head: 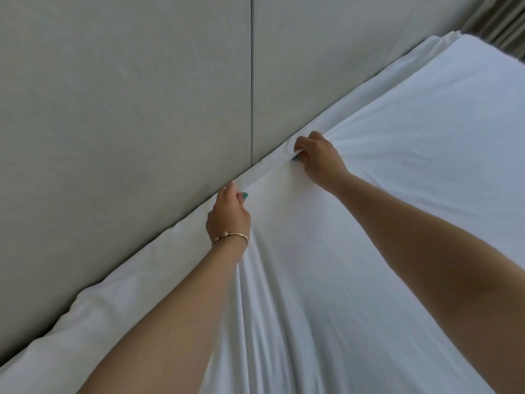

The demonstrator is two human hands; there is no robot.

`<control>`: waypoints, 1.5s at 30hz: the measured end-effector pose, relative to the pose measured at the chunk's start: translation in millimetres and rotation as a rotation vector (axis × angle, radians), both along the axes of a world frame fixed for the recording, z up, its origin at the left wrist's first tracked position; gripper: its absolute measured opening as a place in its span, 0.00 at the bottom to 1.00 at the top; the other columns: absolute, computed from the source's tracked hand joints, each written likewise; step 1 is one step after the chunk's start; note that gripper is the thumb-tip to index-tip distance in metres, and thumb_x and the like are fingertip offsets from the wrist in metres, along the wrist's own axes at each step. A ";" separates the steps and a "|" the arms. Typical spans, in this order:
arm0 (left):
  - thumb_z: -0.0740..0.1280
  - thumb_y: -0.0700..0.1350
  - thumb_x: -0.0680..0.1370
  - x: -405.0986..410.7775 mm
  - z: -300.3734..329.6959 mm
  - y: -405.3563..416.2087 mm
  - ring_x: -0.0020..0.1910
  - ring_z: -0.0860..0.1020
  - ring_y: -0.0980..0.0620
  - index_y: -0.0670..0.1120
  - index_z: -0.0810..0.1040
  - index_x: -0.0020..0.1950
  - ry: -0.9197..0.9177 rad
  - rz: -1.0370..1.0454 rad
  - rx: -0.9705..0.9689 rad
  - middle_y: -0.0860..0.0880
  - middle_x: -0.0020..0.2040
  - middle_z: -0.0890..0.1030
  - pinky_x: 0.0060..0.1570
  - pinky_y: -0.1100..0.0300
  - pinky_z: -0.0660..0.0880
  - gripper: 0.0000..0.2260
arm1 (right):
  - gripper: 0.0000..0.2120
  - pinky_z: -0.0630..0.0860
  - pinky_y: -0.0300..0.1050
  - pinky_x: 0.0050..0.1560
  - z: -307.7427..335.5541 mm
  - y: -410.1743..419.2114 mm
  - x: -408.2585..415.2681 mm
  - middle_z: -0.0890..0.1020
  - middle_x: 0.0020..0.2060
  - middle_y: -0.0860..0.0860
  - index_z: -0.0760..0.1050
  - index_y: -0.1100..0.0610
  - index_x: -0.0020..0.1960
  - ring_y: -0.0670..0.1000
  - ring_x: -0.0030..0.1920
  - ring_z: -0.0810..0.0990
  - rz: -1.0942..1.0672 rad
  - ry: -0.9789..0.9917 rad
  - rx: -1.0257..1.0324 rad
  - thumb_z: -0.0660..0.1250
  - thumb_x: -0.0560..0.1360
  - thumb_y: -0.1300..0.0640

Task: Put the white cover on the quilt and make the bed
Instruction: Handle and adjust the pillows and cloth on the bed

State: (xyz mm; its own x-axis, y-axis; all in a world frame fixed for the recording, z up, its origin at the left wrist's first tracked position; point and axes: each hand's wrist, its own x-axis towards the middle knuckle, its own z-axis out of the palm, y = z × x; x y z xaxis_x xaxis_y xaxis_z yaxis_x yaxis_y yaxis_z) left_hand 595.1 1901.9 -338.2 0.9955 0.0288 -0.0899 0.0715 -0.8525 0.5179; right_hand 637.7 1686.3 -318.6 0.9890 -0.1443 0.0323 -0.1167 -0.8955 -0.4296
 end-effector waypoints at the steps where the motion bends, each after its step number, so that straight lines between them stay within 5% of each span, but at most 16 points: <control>1: 0.53 0.46 0.84 -0.4 -11.7 5.1 0.47 0.76 0.39 0.44 0.69 0.53 0.024 -0.032 0.068 0.47 0.55 0.76 0.37 0.55 0.62 0.09 | 0.04 0.72 0.48 0.46 -15.8 4.6 -1.8 0.69 0.48 0.52 0.74 0.57 0.52 0.57 0.46 0.74 -0.002 0.051 0.005 0.62 0.80 0.61; 4: 0.49 0.48 0.85 -0.8 -45.5 11.8 0.48 0.78 0.41 0.46 0.69 0.59 0.096 -0.196 0.251 0.47 0.56 0.76 0.36 0.57 0.62 0.12 | 0.11 0.72 0.53 0.56 -74.3 15.0 -13.0 0.68 0.58 0.56 0.69 0.59 0.60 0.60 0.56 0.71 -0.083 0.246 -0.018 0.62 0.80 0.58; 8: 0.49 0.50 0.84 1.4 -72.3 12.5 0.45 0.80 0.42 0.47 0.70 0.57 0.062 -0.264 0.372 0.48 0.51 0.78 0.36 0.56 0.63 0.13 | 0.26 0.63 0.48 0.63 -91.1 14.0 2.4 0.63 0.66 0.54 0.58 0.56 0.70 0.56 0.65 0.64 -0.168 0.251 0.141 0.63 0.74 0.57; 12: 0.65 0.40 0.72 -10.0 -77.1 3.3 0.39 0.76 0.44 0.44 0.76 0.46 -0.202 -0.158 0.498 0.47 0.42 0.77 0.40 0.55 0.60 0.04 | 0.26 0.72 0.35 0.60 -67.9 8.8 -21.4 0.67 0.64 0.50 0.64 0.56 0.68 0.44 0.59 0.71 -0.407 -0.177 0.652 0.59 0.71 0.68; 14: 0.64 0.34 0.64 -14.7 -67.1 -21.6 0.40 0.74 0.45 0.45 0.76 0.44 -0.332 -0.165 0.342 0.47 0.42 0.76 0.43 0.55 0.64 0.12 | 0.24 0.67 0.31 0.63 -60.9 0.1 -32.4 0.69 0.67 0.49 0.68 0.55 0.67 0.46 0.64 0.70 -0.499 -0.231 0.468 0.57 0.72 0.69; 17: 0.66 0.34 0.66 -17.7 -54.2 -72.5 0.48 0.77 0.43 0.44 0.78 0.48 -0.235 -0.490 0.022 0.46 0.47 0.78 0.48 0.54 0.73 0.12 | 0.21 0.50 0.50 0.77 -72.9 -24.4 -40.9 0.61 0.77 0.48 0.67 0.47 0.72 0.52 0.77 0.55 -0.272 0.139 -0.031 0.57 0.80 0.54; 19: 0.62 0.41 0.78 -10.8 -54.3 -101.2 0.68 0.69 0.43 0.44 0.74 0.63 -0.024 -0.609 -0.027 0.44 0.65 0.73 0.66 0.51 0.65 0.14 | 0.22 0.45 0.53 0.77 -74.3 -42.5 -44.0 0.54 0.79 0.48 0.62 0.41 0.75 0.52 0.79 0.48 -0.145 0.290 -0.126 0.54 0.82 0.47; 21: 0.53 0.50 0.83 5.3 -54.7 -125.1 0.77 0.52 0.47 0.50 0.62 0.75 0.126 -0.646 0.056 0.47 0.78 0.57 0.74 0.50 0.49 0.20 | 0.23 0.44 0.57 0.76 -72.3 -65.8 -43.5 0.49 0.79 0.46 0.55 0.37 0.77 0.52 0.79 0.43 -0.128 0.339 -0.207 0.50 0.82 0.42; 28: 0.44 0.70 0.77 58.2 -75.3 -208.0 0.78 0.37 0.48 0.65 0.45 0.77 0.141 -0.650 0.315 0.53 0.79 0.39 0.70 0.36 0.34 0.30 | 0.26 0.39 0.65 0.74 -76.3 -166.2 -8.0 0.40 0.79 0.41 0.40 0.34 0.77 0.50 0.78 0.36 -0.184 0.482 -0.252 0.42 0.80 0.36; 34: 0.49 0.69 0.76 57.1 -117.6 -218.0 0.78 0.51 0.45 0.61 0.58 0.77 -0.218 -0.535 0.244 0.50 0.80 0.52 0.72 0.36 0.46 0.30 | 0.31 0.34 0.68 0.72 -90.5 -220.8 60.8 0.38 0.78 0.43 0.36 0.34 0.76 0.50 0.78 0.34 -0.247 0.462 -0.294 0.41 0.76 0.30; 41: 0.48 0.68 0.77 64.4 -133.8 -227.2 0.78 0.53 0.43 0.59 0.58 0.77 -0.240 -0.557 0.301 0.48 0.79 0.55 0.71 0.34 0.48 0.30 | 0.28 0.34 0.63 0.74 -112.6 -216.3 62.8 0.45 0.80 0.45 0.40 0.38 0.78 0.53 0.79 0.41 -0.342 0.224 -0.437 0.37 0.79 0.35; 45: 0.43 0.69 0.76 67.8 -131.9 -227.6 0.78 0.49 0.45 0.63 0.51 0.78 -0.144 -0.553 0.369 0.50 0.80 0.50 0.70 0.34 0.44 0.30 | 0.27 0.39 0.59 0.76 -98.1 -179.4 30.3 0.46 0.80 0.46 0.44 0.47 0.80 0.53 0.79 0.41 -0.427 0.307 -0.231 0.41 0.83 0.44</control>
